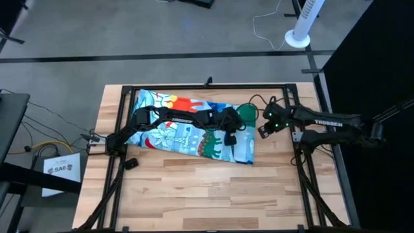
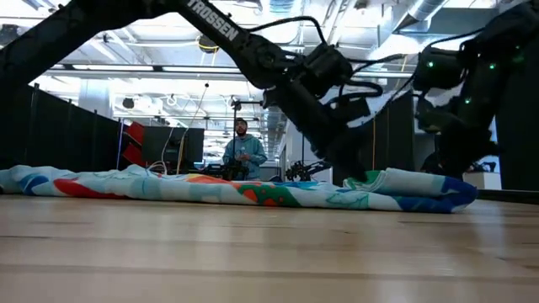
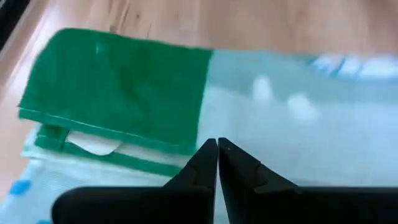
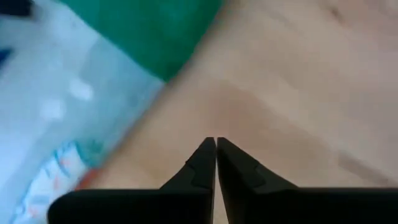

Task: Roll towel
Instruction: Roll the multicolor dinosaur print towel

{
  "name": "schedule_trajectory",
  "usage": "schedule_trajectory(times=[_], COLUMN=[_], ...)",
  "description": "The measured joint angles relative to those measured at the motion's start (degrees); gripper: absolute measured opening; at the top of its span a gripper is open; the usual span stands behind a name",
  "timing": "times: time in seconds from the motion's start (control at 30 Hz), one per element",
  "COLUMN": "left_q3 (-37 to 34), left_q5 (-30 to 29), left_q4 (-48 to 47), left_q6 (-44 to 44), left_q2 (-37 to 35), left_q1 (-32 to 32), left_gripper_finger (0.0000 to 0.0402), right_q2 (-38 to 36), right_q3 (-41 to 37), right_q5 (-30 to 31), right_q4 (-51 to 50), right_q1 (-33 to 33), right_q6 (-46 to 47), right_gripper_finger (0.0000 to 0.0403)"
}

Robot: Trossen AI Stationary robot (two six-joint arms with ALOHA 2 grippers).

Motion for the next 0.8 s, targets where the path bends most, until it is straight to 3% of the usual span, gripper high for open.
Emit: schedule_trajectory(times=[0.1, 0.2, 0.33, 0.6, 0.8], left_q3=[0.01, 0.14, -2.50, -7.79, -6.09], left_q5=[0.96, 1.62, 1.45, 1.48, 1.47], left_q4=[0.07, -1.28, 0.94, 3.08, -4.68], left_q6=[1.92, 1.94, 0.96, 3.12, 5.94], left_q2=[-0.40, 0.44, 0.75, 0.34, -1.20], left_q1=[-0.25, -0.16, -0.03, -0.18, -0.20], left_gripper_finger=[0.0000, 0.0000, 0.0000, 0.0000, 0.0000], right_q2=[0.54, 1.63, 1.67, 1.88, 1.97], right_q3=[-1.26, -3.17, -6.11, -10.41, -10.31], right_q5=[4.53, 10.35, 13.16, 14.03, 9.83], right_q4=[6.98, 5.19, 6.67, 15.65, 17.75], right_q1=[1.65, 1.81, 2.65, 7.28, 12.97], right_q6=[-2.74, -2.91, -2.93, -8.06, -10.00], right_gripper_finger=[0.0001, 0.0000, 0.0000, 0.0000, 0.0000])
